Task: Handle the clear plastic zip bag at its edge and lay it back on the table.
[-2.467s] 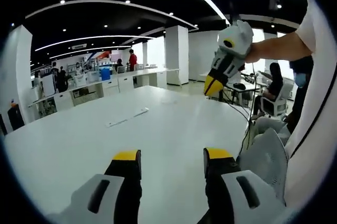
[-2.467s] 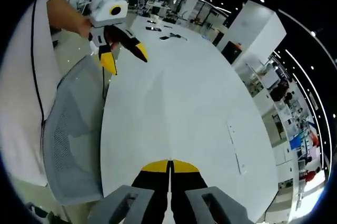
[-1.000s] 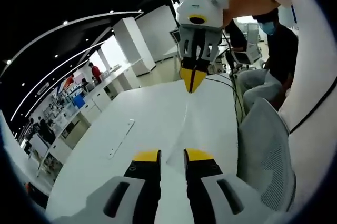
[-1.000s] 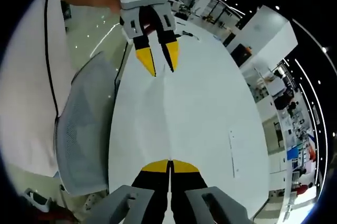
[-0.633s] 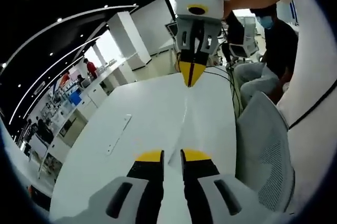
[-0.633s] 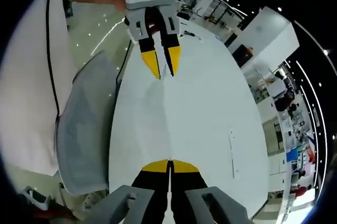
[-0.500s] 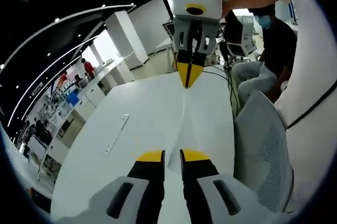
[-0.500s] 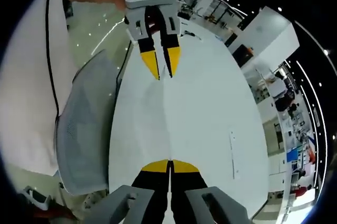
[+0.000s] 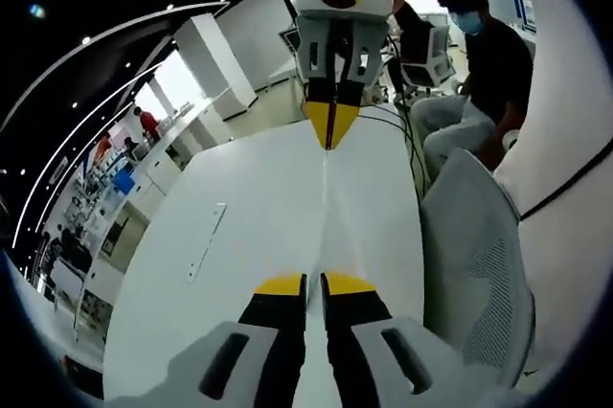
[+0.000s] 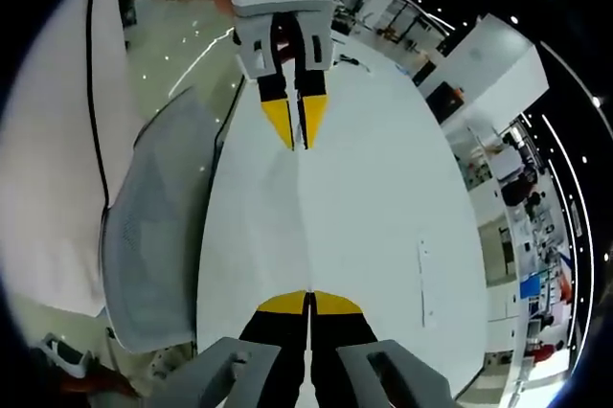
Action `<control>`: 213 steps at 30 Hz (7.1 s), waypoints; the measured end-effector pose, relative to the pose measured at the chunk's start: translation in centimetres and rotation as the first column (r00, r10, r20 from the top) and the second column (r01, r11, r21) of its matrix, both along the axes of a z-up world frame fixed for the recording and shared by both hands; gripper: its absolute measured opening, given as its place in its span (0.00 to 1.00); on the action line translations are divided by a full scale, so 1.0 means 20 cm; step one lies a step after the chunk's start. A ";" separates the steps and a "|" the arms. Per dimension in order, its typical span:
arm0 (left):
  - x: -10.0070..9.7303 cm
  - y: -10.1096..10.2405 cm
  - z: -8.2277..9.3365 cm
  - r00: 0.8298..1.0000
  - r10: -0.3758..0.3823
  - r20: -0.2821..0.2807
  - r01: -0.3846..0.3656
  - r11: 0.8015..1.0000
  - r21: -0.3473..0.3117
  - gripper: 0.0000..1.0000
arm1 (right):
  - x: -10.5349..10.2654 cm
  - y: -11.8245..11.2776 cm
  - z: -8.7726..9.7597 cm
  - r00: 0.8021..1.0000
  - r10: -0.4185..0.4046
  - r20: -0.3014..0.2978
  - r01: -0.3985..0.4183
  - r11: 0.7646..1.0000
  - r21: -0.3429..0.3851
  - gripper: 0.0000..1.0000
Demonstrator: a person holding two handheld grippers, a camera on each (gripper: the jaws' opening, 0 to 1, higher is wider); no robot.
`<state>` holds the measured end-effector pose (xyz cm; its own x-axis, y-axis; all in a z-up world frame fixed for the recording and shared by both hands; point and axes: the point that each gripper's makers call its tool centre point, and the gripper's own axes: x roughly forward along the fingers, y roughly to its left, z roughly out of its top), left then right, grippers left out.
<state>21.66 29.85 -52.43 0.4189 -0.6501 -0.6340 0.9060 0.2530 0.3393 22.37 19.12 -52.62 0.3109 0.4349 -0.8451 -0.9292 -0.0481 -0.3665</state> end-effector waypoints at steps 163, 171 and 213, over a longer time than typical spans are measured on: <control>-0.11 -0.01 0.03 0.993 -0.091 0.072 0.090 0.996 0.020 0.00 | -0.17 0.56 0.03 0.984 0.175 -0.033 -0.160 0.950 0.269 0.00; -0.11 -0.01 0.03 0.993 -0.095 0.072 0.094 0.995 0.018 0.00 | -0.18 0.56 0.03 0.984 0.178 -0.029 -0.164 0.951 0.261 0.00; -0.13 -0.01 0.05 0.992 -0.099 0.081 0.100 0.995 -0.006 0.00 | -0.18 0.53 0.03 0.986 0.163 -0.028 -0.151 0.955 0.255 0.00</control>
